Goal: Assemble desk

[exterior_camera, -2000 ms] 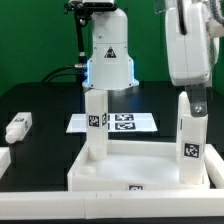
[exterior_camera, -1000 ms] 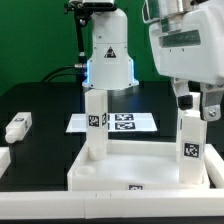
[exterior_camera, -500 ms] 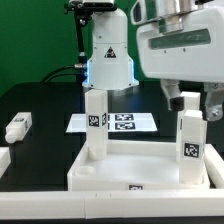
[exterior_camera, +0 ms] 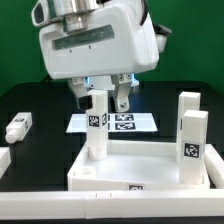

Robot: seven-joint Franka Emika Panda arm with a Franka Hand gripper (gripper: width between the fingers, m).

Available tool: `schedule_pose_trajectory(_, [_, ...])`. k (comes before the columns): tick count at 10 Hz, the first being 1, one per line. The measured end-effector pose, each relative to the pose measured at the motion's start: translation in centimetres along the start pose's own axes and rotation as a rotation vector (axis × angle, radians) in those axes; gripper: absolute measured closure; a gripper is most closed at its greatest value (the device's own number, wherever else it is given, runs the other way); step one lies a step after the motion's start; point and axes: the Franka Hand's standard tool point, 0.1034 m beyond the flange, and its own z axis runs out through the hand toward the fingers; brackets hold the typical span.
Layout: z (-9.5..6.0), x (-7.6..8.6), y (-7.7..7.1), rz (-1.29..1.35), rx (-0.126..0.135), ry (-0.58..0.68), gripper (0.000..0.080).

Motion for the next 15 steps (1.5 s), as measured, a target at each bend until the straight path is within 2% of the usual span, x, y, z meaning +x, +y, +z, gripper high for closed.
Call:
schedule_pose_trajectory(3, [0.0, 0.2, 0.2, -0.197, -0.002, 0.000, 0.0150])
schedule_pose_trajectory(4, [0.1, 0.3, 0.7, -0.296, -0.005, -0.002, 0.0150])
schedule_pose_trajectory(5, [0.3, 0.5, 2.3, -0.375, -0.012, -0.012, 0.0150])
schedule_pose_trajectory(7, [-0.4, 0.9, 8.6, -0.563, -0.028, -0.070, 0.0150])
schedule_pose_trajectory(8, [-0.9, 1.7, 10.7, -0.601, -0.029, -0.107, 0.0150])
schedule_pose_trajectory(9, [-1.0, 2.0, 11.0, -0.637, -0.043, -0.104, 0.0150])
schedule_pose_trajectory(13, [-0.8, 1.8, 11.0, -0.666, -0.045, -0.107, 0.0150])
schedule_pose_trajectory(14, [-0.3, 1.6, 11.7, -0.673, -0.051, -0.119, 0.0150])
schedule_pose_trajectory(15, [-0.2, 1.3, 14.3, -0.710, -0.055, -0.145, 0.0150])
